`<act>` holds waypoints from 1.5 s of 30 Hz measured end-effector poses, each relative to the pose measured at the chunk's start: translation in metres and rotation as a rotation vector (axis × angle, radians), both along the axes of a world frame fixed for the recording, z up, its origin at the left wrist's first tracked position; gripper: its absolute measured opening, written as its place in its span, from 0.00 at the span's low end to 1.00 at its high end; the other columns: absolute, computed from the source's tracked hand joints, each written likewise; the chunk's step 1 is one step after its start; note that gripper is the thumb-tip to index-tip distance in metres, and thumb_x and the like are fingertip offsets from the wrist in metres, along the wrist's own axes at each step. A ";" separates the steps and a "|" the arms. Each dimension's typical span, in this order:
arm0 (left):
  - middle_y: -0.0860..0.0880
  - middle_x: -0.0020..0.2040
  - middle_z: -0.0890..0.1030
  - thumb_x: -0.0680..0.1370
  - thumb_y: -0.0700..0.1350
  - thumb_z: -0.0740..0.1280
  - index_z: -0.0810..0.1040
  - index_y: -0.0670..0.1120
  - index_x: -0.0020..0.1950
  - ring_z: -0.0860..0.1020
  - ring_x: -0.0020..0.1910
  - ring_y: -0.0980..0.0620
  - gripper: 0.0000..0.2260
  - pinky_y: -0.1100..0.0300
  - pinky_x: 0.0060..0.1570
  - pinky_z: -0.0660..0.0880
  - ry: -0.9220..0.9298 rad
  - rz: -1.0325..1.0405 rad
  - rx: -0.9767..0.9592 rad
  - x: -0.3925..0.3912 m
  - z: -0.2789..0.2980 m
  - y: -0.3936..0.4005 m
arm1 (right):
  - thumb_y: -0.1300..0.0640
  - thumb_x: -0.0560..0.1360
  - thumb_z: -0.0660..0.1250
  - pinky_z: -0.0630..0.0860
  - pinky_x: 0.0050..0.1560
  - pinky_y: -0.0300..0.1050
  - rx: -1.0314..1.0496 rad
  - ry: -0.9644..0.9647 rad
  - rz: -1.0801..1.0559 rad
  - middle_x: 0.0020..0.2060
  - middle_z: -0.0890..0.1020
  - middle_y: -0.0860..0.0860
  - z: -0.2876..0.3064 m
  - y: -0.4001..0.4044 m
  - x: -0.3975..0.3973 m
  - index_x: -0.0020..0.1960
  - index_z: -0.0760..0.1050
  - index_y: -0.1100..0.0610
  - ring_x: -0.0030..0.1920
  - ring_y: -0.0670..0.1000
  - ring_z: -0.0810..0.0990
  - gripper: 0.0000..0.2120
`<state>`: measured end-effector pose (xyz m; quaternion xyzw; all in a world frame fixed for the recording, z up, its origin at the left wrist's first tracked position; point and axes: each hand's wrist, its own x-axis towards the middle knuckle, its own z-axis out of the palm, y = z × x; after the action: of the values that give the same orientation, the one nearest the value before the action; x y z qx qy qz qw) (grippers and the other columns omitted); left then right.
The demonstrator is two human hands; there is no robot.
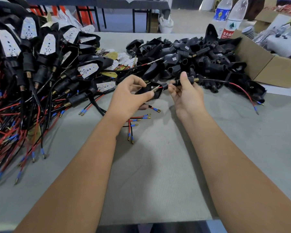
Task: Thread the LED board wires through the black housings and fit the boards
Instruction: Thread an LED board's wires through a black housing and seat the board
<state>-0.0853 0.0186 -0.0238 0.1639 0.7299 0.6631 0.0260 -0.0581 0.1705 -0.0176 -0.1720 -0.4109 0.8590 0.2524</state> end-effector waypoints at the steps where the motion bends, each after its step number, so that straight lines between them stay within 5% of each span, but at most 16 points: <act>1: 0.45 0.50 0.82 0.74 0.39 0.74 0.77 0.50 0.42 0.84 0.42 0.52 0.08 0.62 0.36 0.80 -0.016 0.015 0.028 -0.001 0.000 0.000 | 0.58 0.80 0.65 0.77 0.31 0.36 -0.001 -0.001 0.025 0.31 0.79 0.53 0.000 0.000 0.000 0.47 0.70 0.61 0.27 0.46 0.79 0.07; 5: 0.48 0.42 0.84 0.77 0.43 0.71 0.83 0.49 0.40 0.85 0.39 0.54 0.05 0.65 0.39 0.80 -0.040 0.130 0.028 -0.005 -0.001 0.002 | 0.58 0.81 0.63 0.78 0.32 0.37 -0.008 0.021 0.136 0.32 0.80 0.55 0.000 -0.002 -0.002 0.50 0.69 0.62 0.28 0.48 0.78 0.07; 15: 0.42 0.53 0.82 0.80 0.42 0.66 0.81 0.47 0.43 0.83 0.50 0.51 0.07 0.61 0.49 0.80 -0.056 0.177 0.155 -0.005 -0.003 0.006 | 0.55 0.79 0.67 0.77 0.33 0.40 0.095 -0.034 0.217 0.36 0.80 0.52 -0.001 -0.005 -0.001 0.50 0.71 0.56 0.33 0.48 0.78 0.06; 20: 0.46 0.55 0.80 0.78 0.41 0.69 0.82 0.45 0.41 0.83 0.49 0.53 0.07 0.63 0.46 0.80 -0.063 0.198 0.226 -0.004 -0.002 0.008 | 0.64 0.75 0.69 0.79 0.39 0.42 0.163 0.010 0.301 0.46 0.82 0.53 -0.002 -0.009 0.002 0.56 0.67 0.53 0.41 0.51 0.83 0.15; 25: 0.51 0.56 0.78 0.77 0.40 0.71 0.82 0.44 0.41 0.82 0.50 0.55 0.05 0.63 0.46 0.80 -0.026 0.181 0.199 -0.003 -0.002 0.008 | 0.71 0.73 0.68 0.82 0.47 0.46 0.177 0.030 0.325 0.48 0.82 0.58 -0.005 -0.010 0.003 0.54 0.67 0.55 0.48 0.56 0.83 0.17; 28: 0.54 0.53 0.79 0.76 0.43 0.72 0.83 0.48 0.40 0.82 0.53 0.53 0.05 0.61 0.49 0.79 -0.008 0.164 0.142 0.000 -0.001 0.008 | 0.73 0.72 0.69 0.82 0.48 0.47 0.182 0.031 0.289 0.48 0.82 0.58 -0.005 -0.011 0.002 0.60 0.67 0.59 0.49 0.57 0.83 0.22; 35: 0.45 0.49 0.81 0.78 0.42 0.69 0.78 0.42 0.36 0.82 0.53 0.46 0.11 0.63 0.39 0.80 -0.123 0.184 0.165 0.001 0.000 0.009 | 0.76 0.71 0.67 0.82 0.47 0.49 0.176 0.049 0.248 0.49 0.80 0.63 -0.002 -0.015 0.001 0.59 0.66 0.59 0.49 0.61 0.82 0.23; 40: 0.38 0.44 0.77 0.75 0.39 0.73 0.71 0.43 0.38 0.82 0.50 0.40 0.12 0.64 0.36 0.79 -0.114 0.272 0.263 0.001 0.001 0.009 | 0.75 0.72 0.67 0.82 0.51 0.49 0.139 0.042 0.292 0.48 0.81 0.60 -0.002 -0.011 0.001 0.67 0.63 0.59 0.49 0.58 0.81 0.28; 45: 0.44 0.46 0.82 0.73 0.33 0.73 0.66 0.47 0.47 0.83 0.45 0.49 0.17 0.60 0.37 0.80 -0.153 0.247 0.440 -0.003 0.001 0.000 | 0.59 0.79 0.66 0.81 0.44 0.46 0.164 -0.018 0.327 0.44 0.82 0.55 0.001 -0.009 0.000 0.58 0.71 0.58 0.42 0.53 0.83 0.09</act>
<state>-0.0881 0.0188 -0.0227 0.0249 0.5785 0.8145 -0.0363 -0.0578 0.1619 -0.0163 -0.0893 -0.5044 0.8506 0.1190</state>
